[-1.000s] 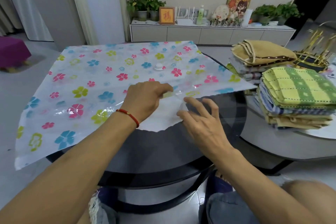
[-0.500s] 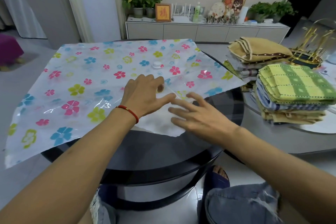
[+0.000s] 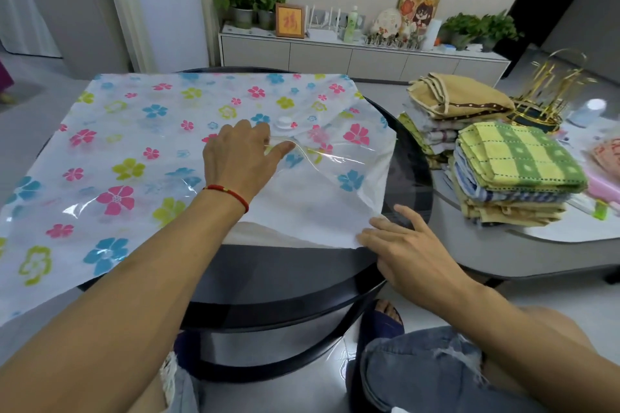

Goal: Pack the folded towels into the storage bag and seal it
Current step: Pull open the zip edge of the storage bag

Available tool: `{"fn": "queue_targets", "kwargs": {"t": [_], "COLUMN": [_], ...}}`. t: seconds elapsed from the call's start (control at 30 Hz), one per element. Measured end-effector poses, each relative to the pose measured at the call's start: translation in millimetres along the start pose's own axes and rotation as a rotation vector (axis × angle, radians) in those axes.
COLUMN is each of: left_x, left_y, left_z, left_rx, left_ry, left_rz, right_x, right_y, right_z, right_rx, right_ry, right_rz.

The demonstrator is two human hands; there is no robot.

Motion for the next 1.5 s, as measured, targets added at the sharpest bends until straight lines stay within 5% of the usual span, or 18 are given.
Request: {"fn": "queue_targets", "kwargs": {"t": [0.23, 0.33, 0.47, 0.6, 0.83, 0.97, 1.1, 1.2, 1.3, 1.37, 1.5], "left_x": [6.8, 10.0, 10.3, 11.0, 18.8, 36.1, 47.8, 59.9, 64.2, 64.9, 71.4], "left_y": [14.8, 7.5, -1.2, 11.6, 23.9, 14.2, -28.5, -50.1, -52.9, -51.1, -52.7], "left_z": [-12.6, -6.6, 2.9, -1.3, -22.6, -41.3, -75.4, -83.1, -75.6, -72.4, -64.9], "left_rx": [-0.151, -0.123, -0.064, -0.076, -0.139, -0.060, 0.064, 0.136, 0.161, 0.161, 0.153], "left_ry": [-0.003, 0.036, 0.044, 0.021, -0.271, -0.358, -0.544, -0.474, -0.379, -0.342, -0.231], "left_rz": [-0.037, -0.047, -0.025, -0.050, -0.445, -0.502, -0.148, 0.018, -0.038, -0.113, -0.236], "right_x": [27.9, 19.8, -9.2, -15.4, 39.5, 28.5, 15.9, 22.2, 38.0, 34.6, 2.7], "right_y": [17.9, 39.7, 56.3, 47.4, -24.5, -22.4, 2.1, -9.4, -72.2, -111.1, -127.1], "right_z": [41.3, 31.7, -5.2, -10.8, 49.6, 94.5, 109.9, 111.5, 93.6, 89.4, 105.6], "right_rx": [0.264, 0.151, -0.173, -0.292, -0.116, -0.241, -0.349, -0.383, -0.170, -0.069, -0.071], "right_ry": [0.082, 0.063, -0.068, -0.141, 0.638, 0.563, 0.573, 0.641, 0.842, 0.773, 0.372], "right_rz": [-0.194, -0.222, 0.093, 0.202, 0.068, 0.021, 0.258, 0.156, 0.179, 0.195, 0.214]}}
Point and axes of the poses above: each hand's wrist, its own z-axis towards the middle knuckle, its own x-axis out of the back of the hand, y = z × x, the point moved 5 cm from there along z, towards the middle knuckle, and after that the axes turned 9 degrees about y, right-handed, at the moved point
